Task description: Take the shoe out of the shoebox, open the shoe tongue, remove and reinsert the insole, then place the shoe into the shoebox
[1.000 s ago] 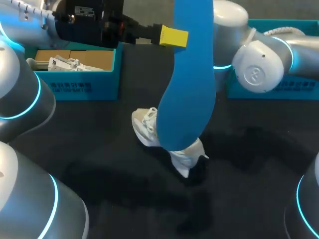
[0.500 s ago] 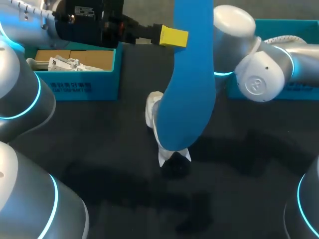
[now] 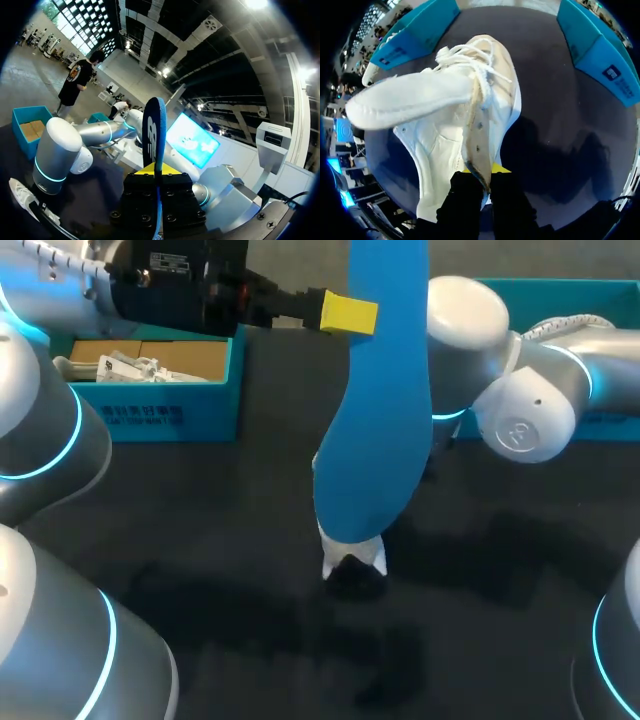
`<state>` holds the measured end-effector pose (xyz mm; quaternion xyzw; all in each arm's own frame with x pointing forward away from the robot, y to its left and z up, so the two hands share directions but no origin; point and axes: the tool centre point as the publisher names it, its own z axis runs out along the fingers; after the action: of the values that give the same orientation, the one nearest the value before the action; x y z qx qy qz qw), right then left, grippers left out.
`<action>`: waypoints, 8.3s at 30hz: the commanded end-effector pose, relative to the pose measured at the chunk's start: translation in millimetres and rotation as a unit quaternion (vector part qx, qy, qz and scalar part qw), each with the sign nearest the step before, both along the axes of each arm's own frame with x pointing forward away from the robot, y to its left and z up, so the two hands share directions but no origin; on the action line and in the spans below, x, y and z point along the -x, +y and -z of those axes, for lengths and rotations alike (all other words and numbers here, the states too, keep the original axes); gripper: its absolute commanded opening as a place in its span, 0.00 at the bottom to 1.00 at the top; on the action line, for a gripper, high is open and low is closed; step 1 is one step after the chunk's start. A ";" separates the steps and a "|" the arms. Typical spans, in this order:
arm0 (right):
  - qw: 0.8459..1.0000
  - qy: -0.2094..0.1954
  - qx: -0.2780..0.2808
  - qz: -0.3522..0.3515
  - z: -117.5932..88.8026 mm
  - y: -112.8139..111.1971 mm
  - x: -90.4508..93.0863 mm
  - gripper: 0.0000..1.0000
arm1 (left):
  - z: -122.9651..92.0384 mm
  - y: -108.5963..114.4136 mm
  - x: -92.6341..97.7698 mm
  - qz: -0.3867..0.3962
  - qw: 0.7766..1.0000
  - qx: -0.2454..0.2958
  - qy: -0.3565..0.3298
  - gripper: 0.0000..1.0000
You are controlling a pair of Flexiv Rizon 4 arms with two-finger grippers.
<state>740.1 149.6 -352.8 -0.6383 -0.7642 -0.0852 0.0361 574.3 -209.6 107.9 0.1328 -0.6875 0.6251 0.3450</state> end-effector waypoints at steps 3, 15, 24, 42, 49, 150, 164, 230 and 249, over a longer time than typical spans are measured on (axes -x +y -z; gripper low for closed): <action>1.000 0.007 -0.003 -0.018 0.4 -8.5 -4.3 0.00 | 0.3 -1.0 -0.4 0.001 1.000 0.000 0.000 0.00; 0.999 0.023 -0.017 -0.016 20.7 -5.3 -11.4 0.00 | 0.3 -1.0 -0.4 0.001 1.000 0.000 0.000 0.00; 0.999 0.036 -0.023 0.018 26.0 -1.1 -9.0 0.00 | 0.3 -1.0 -0.4 0.001 1.000 0.000 0.000 0.00; 0.996 0.019 -0.069 0.047 2.2 7.3 -2.7 1.00 | 0.3 -1.0 -0.4 0.001 1.000 0.000 0.000 0.00; 0.992 -0.008 -0.115 0.050 -15.4 2.5 -3.9 1.00 | 0.3 -1.0 -0.4 0.001 1.000 0.000 0.000 0.00; 0.777 0.030 -0.620 0.102 -273.0 -60.0 -42.2 1.00 | 0.3 -1.0 -0.4 0.001 1.000 0.000 0.000 0.00; 0.777 0.030 -0.620 0.102 -273.0 -60.0 -42.2 1.00 | 18.8 -5.9 -18.1 0.027 0.968 0.017 -0.248 0.00; 0.777 0.030 -0.620 0.102 -273.0 -60.0 -42.2 1.00 | 102.3 2.2 -107.2 0.116 0.503 0.176 -0.838 0.00; 0.777 0.030 -0.620 0.102 -273.0 -60.0 -42.2 1.00 | 167.0 7.8 -139.0 0.110 0.392 0.125 -0.905 0.00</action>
<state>782.0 88.0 -79.5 -0.5539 -0.4753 -0.5241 0.4389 715.1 -200.7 -51.4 -0.6334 -0.5228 0.4153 -0.3911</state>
